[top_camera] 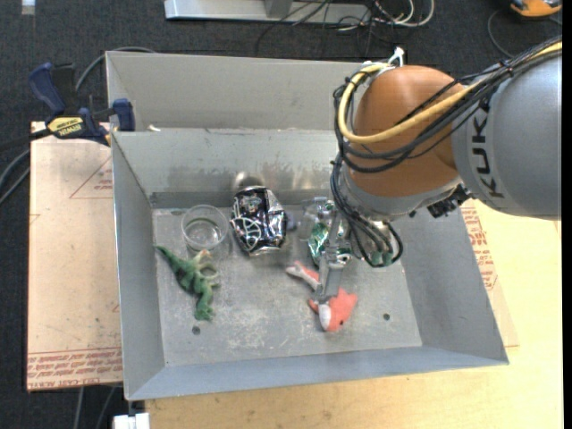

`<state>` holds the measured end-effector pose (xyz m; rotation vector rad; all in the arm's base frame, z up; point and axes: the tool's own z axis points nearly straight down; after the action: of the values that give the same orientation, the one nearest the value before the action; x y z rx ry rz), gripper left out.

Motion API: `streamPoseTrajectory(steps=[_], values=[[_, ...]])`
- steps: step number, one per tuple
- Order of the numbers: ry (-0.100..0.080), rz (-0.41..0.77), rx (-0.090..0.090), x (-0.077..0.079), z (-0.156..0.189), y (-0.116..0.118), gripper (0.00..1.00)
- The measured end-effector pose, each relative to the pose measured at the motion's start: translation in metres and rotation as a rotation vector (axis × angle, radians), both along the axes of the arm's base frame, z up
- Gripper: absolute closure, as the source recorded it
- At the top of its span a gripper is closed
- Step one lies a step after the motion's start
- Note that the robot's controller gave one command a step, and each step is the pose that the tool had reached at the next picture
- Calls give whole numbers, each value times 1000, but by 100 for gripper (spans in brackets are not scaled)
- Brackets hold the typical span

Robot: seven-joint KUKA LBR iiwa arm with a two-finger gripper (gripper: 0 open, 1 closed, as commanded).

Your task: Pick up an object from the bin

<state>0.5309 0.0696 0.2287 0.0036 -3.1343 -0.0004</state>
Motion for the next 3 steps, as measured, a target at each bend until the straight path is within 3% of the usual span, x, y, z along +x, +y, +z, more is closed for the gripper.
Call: streamPoseTrajectory(steps=[1, 2, 3], values=[[-8, -3, 1, 2, 4, -1, 0], [-3, 134, 1, -21, -53, -29, 0], [0, 132, 2, -28, -93, -40, 0]])
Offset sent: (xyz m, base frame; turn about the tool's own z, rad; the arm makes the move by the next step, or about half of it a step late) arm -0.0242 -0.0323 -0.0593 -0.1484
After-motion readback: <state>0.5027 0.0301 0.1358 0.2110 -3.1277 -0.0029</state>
